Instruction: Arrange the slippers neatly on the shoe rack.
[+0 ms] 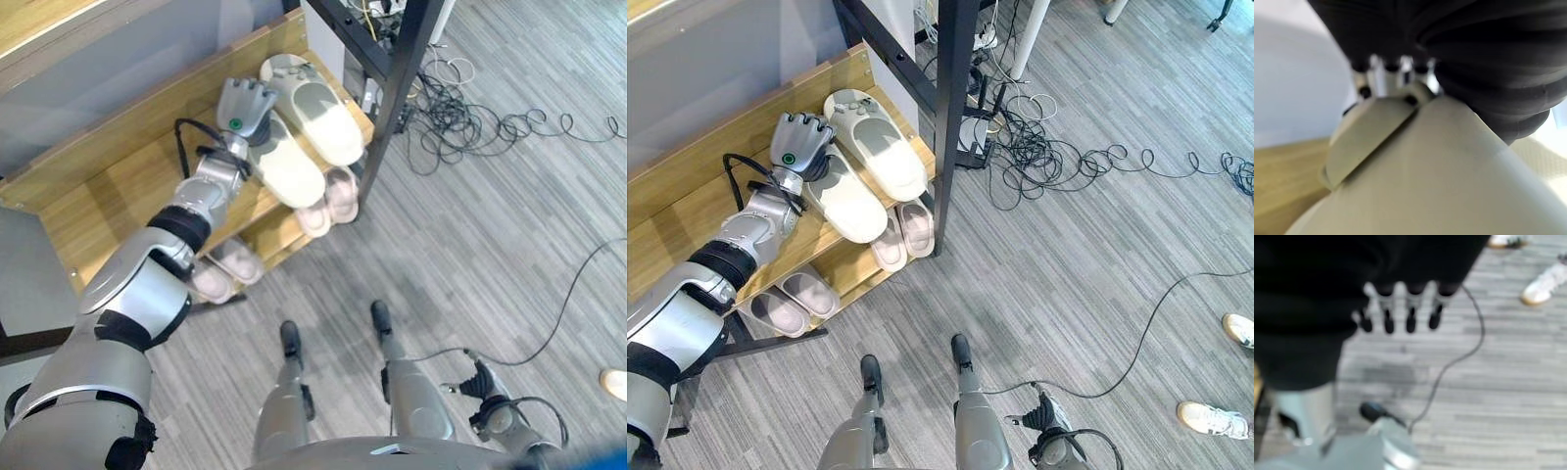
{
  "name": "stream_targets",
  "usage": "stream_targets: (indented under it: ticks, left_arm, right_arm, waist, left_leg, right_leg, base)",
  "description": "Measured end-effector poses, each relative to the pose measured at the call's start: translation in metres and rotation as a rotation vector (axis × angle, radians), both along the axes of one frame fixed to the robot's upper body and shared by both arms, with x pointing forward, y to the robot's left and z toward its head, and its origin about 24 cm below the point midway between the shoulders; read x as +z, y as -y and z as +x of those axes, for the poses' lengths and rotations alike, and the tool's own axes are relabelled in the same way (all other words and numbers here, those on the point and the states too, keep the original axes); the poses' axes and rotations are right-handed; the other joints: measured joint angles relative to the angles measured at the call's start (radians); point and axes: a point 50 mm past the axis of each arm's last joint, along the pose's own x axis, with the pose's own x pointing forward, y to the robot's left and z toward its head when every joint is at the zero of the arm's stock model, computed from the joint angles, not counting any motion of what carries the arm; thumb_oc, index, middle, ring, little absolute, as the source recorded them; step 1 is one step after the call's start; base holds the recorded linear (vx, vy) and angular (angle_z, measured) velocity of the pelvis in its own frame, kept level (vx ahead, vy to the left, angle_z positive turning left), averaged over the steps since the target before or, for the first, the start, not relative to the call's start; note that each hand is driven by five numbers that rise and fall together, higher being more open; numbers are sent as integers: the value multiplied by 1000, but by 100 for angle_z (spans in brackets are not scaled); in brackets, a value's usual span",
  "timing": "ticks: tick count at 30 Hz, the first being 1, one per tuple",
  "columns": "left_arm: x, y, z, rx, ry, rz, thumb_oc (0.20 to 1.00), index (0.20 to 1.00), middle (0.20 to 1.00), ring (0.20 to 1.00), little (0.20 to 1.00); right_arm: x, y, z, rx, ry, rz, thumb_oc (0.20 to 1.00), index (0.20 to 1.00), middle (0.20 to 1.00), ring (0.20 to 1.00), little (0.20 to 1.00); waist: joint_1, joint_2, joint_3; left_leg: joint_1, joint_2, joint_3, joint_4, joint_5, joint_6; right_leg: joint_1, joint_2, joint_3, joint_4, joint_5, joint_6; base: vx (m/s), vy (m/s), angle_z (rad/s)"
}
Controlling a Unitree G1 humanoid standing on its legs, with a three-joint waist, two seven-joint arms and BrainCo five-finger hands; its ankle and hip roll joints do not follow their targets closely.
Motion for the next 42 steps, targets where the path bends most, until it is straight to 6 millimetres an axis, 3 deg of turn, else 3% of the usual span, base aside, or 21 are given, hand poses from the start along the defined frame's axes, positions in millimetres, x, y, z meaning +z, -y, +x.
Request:
stream_targets:
  ticks: [9,10,11,12,13,21,27,31,34,38,42]
  left_arm:
    - [-2,-1,4,29,-26,-17,200,200,200,200,200]
    - [-4,-2,4,36,-34,-17,325,325,325,325,325]
    - [-5,-3,4,41,-41,-14,526,526,526,526,526]
    - [-8,-3,5,46,-60,-21,849,849,849,849,849]
    - [-9,-3,5,51,-70,-30,1000,1000,1000,1000,1000]
    - [-14,-4,6,66,-98,-82,1000,1000,1000,1000,1000]
    - [3,12,2,-36,-36,-140,1000,1000,1000,1000,1000]
    - [11,10,-7,-102,25,-315,1000,1000,1000,1000,1000]
    - [7,-5,-10,-79,38,-448,1000,1000,1000,1000,1000]
    - [-17,-27,-35,-108,95,-682,1000,1000,1000,1000,1000]
    - [-65,-57,-59,4,35,-774,1000,1000,1000,1000,1000]
  right_arm:
    - [-1,-4,-1,11,-5,7,1000,1000,1000,1000,1000]
    - [-2,-4,-1,11,-6,7,1000,1000,1000,1000,1000]
    - [-2,-4,-2,10,-8,7,1000,1000,1000,1000,1000]
    - [-2,-4,-2,9,-11,6,1000,1000,1000,1000,1000]
    - [-2,-4,-3,9,-12,7,1000,1000,1000,1000,1000]
    - [-9,-8,-14,14,-69,23,1000,1000,1000,1000,1000]
    - [-11,-8,-19,16,-95,30,1000,1000,1000,1000,1000]
    - [-11,-7,-19,12,-101,28,1000,1000,1000,1000,1000]
    - [-11,-7,-20,6,-108,26,1000,1000,1000,1000,1000]
    - [-13,-6,-25,-32,-123,36,1000,1000,1000,1000,1000]
    - [-17,-7,-33,-66,-156,51,1000,1000,1000,1000,1000]
  waist:
    - [-7,-3,-15]
    - [-8,-3,-21]
    - [-9,-4,-26]
    - [-13,-6,-38]
    - [-15,-10,-45]
    - [-22,-18,-69]
    - [-3,-18,-70]
    - [5,-18,-70]
    - [6,-18,-70]
    - [17,-18,-70]
    - [50,-13,-67]
  left_leg:
    - [0,1,1,0,0,0]
    - [0,1,2,0,0,0]
    - [0,1,2,0,0,0]
    - [0,0,2,0,0,0]
    - [0,0,3,0,0,0]
    - [1,1,10,0,1,1]
    - [3,0,9,0,2,3]
    - [4,0,7,0,5,2]
    - [9,0,5,0,6,2]
    - [31,1,2,-1,6,0]
    - [37,2,0,-1,5,-4]
  right_leg:
    - [-1,0,1,0,1,-1]
    - [-1,0,1,0,1,-1]
    - [-1,0,1,0,1,-1]
    - [-1,0,1,0,2,-1]
    - [-1,0,2,0,2,-1]
    - [-1,0,3,0,4,-1]
    - [1,0,3,1,6,-2]
    - [4,0,0,1,9,-3]
    - [9,0,0,1,11,-2]
    - [31,0,-1,0,6,-3]
    - [37,0,-3,-1,-10,-8]
  base:
    - [0,0,0]
    - [0,0,0]
    - [0,0,0]
    - [0,0,0]
    - [0,0,0]
    - [0,0,0]
    - [0,0,0]
    - [0,0,0]
    - [0,0,0]
    - [0,0,0]
    - [0,0,0]
